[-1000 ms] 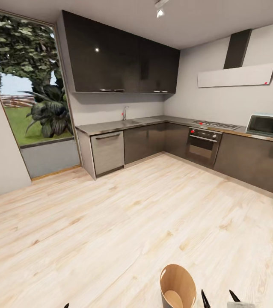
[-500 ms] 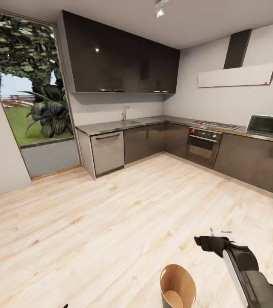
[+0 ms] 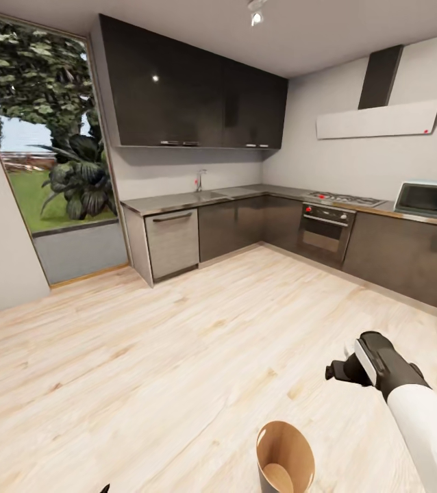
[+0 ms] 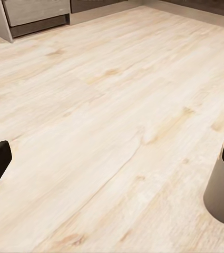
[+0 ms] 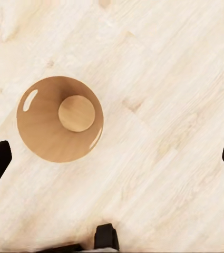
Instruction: Put the three can of soda from the living room inside the tash can in the kitchen.
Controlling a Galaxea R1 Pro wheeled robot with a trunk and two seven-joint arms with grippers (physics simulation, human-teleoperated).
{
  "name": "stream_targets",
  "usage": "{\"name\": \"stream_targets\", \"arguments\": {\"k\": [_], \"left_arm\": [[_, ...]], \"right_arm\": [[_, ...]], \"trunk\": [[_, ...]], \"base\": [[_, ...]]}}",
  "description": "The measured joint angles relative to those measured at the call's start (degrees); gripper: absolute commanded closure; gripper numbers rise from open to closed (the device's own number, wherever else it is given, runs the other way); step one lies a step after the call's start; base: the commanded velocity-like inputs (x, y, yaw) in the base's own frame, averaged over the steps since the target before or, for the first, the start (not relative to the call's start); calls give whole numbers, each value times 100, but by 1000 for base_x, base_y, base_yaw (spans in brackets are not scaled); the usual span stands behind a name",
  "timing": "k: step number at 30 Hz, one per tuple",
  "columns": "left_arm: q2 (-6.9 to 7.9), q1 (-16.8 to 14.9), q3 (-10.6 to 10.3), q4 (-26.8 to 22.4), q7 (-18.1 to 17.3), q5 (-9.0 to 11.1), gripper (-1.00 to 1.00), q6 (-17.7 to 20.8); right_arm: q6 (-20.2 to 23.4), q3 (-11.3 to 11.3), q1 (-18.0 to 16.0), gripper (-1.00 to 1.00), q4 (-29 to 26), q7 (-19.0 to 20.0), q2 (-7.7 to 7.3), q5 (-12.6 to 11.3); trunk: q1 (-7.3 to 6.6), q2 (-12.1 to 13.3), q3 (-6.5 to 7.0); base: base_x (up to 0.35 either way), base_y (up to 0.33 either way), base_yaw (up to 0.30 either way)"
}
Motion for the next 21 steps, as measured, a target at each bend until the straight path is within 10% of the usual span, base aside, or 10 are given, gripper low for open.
{"name": "stream_targets", "arguments": {"k": [21], "left_arm": [[0,0,-19,14,1,1,-100,0]], "right_arm": [[0,68,-175,-100,374,5,13,21]], "trunk": [[461,-842,-377]], "base": [[0,0,0]]}}
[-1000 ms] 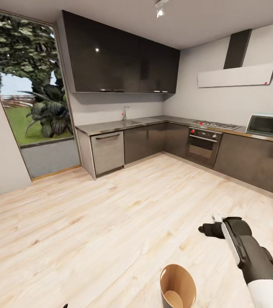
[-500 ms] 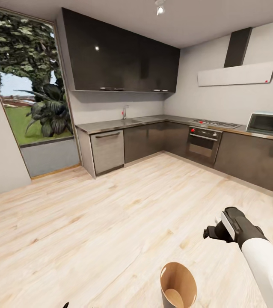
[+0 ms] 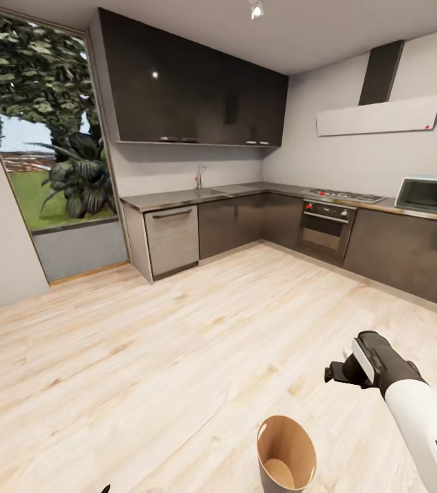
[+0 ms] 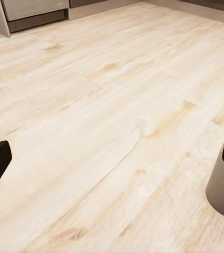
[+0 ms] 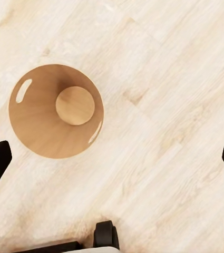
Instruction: Put the three can of soda from the living room inside the tash can in the kitchen.
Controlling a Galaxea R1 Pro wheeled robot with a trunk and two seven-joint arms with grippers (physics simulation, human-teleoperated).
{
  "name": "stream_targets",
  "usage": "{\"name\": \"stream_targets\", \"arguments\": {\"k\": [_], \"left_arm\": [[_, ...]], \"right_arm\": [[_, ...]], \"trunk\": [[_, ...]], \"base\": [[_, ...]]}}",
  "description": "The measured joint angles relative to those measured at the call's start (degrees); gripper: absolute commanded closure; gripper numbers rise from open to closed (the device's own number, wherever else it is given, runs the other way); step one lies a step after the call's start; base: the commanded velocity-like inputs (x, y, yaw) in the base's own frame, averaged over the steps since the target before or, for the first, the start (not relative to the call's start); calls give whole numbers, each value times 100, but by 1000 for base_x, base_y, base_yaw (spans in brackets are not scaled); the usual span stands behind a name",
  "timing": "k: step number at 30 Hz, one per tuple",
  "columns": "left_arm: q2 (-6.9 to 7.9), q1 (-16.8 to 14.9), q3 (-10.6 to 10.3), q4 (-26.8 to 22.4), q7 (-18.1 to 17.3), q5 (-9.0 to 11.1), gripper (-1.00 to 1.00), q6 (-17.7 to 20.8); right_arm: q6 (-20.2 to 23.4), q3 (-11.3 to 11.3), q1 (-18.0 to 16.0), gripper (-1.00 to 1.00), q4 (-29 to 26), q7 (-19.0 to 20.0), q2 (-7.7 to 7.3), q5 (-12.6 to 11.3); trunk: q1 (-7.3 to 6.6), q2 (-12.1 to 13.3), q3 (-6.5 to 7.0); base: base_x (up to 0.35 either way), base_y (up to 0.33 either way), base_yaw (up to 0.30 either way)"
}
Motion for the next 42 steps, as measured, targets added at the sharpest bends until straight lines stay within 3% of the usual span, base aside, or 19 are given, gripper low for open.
{"name": "stream_targets", "arguments": {"k": [18,24,42], "left_arm": [[0,0,-16,13,0,-7,-100,0],[0,0,-16,24,0,-9,-100,0],[0,0,-34,36,-9,-14,-100,0]], "right_arm": [[0,18,-8,-100,-7,-54,18,10],[0,269,-8,-100,-2,-71,23,9],[-89,387,-8,-100,4,-67,32,-5]], "trunk": [[395,-722,-323],[527,-963,-431],[922,-1685,-754]], "base": [[0,0,0],[0,0,0],[0,0,0]]}}
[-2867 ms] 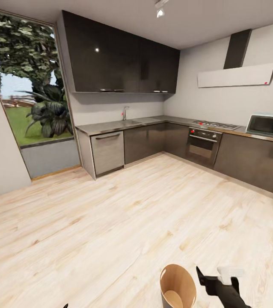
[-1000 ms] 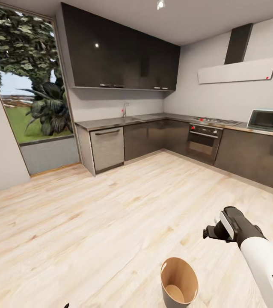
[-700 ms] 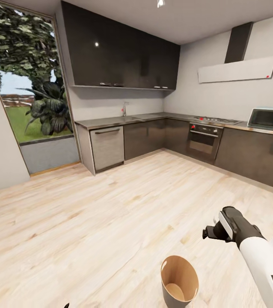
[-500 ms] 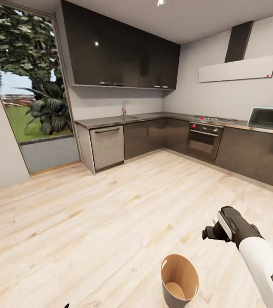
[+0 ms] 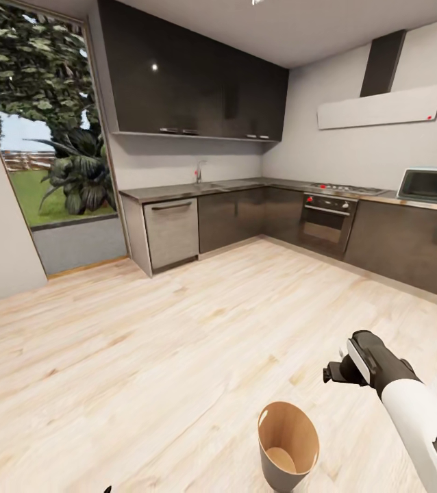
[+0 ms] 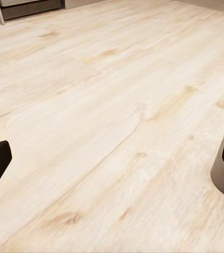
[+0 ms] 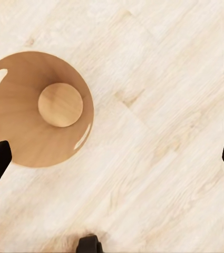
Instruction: Put the three can of soda from the living room inside the tash can in the kitchen.
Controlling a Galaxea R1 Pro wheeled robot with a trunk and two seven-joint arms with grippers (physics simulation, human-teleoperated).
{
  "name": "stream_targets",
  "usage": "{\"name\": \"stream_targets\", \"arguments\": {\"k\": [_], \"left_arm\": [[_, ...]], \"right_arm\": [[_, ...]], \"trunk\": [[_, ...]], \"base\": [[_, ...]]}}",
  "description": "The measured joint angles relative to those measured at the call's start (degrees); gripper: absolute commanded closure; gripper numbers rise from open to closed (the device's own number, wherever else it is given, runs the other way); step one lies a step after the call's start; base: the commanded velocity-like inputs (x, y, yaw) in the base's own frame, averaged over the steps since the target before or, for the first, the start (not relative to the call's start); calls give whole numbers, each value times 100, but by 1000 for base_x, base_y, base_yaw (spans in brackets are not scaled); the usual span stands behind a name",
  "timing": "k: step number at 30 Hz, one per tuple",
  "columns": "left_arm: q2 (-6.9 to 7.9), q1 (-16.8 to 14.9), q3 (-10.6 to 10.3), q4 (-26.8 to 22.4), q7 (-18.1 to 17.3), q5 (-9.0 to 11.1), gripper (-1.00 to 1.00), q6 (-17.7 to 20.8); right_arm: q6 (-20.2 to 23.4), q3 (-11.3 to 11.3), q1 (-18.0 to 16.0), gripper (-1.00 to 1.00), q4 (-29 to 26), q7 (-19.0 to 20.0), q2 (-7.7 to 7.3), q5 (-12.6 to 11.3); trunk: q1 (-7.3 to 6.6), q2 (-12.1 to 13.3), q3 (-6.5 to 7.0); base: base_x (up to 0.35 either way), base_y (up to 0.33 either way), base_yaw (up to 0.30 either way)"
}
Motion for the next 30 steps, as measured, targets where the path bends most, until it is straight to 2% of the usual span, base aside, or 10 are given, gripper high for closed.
{"name": "stream_targets", "arguments": {"k": [30], "left_arm": [[0,0,-1,-16,0,4,-100,0]], "right_arm": [[-19,19,0,-100,4,-3,2,5]], "trunk": [[659,-1203,-539]], "base": [[0,0,0]]}}
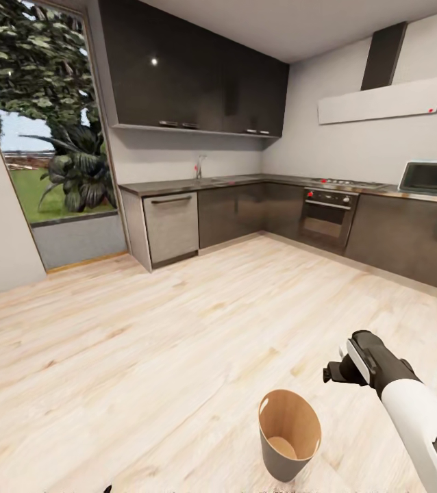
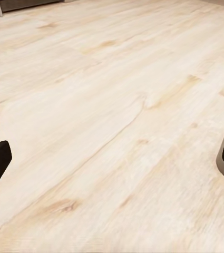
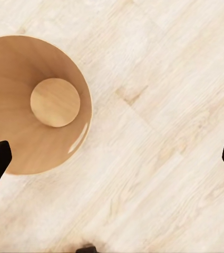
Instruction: Put the three can of soda from the living room inside the tash can in the kitchen.
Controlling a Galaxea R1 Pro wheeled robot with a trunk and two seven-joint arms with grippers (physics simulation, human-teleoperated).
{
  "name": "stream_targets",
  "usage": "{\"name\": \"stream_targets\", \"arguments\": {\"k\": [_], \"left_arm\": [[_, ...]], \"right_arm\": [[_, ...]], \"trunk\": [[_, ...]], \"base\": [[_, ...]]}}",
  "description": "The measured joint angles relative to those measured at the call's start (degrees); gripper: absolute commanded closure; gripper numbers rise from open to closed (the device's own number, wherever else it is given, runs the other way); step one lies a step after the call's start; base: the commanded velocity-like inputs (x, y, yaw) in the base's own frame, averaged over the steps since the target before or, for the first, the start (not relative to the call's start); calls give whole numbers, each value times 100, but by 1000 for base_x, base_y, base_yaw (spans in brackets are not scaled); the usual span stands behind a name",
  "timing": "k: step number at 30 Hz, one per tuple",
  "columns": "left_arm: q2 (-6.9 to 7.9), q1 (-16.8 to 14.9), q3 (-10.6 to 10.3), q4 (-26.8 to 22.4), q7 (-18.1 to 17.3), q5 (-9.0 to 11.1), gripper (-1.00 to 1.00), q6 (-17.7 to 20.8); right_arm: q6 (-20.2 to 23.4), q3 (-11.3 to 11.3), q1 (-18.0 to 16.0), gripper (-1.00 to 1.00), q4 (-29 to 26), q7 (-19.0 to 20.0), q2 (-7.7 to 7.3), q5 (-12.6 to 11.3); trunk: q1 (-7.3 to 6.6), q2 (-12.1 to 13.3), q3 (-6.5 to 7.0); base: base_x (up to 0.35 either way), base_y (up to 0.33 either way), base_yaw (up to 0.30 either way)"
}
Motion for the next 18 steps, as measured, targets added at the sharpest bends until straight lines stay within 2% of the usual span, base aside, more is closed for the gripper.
{"name": "stream_targets", "arguments": {"k": [18], "left_arm": [[11,-88,66,-134,-12,5,-100,58]], "right_arm": [[-4,1,0,-100,7,12,-2,-5]], "trunk": [[395,-722,-323]], "base": [[0,0,0]]}}
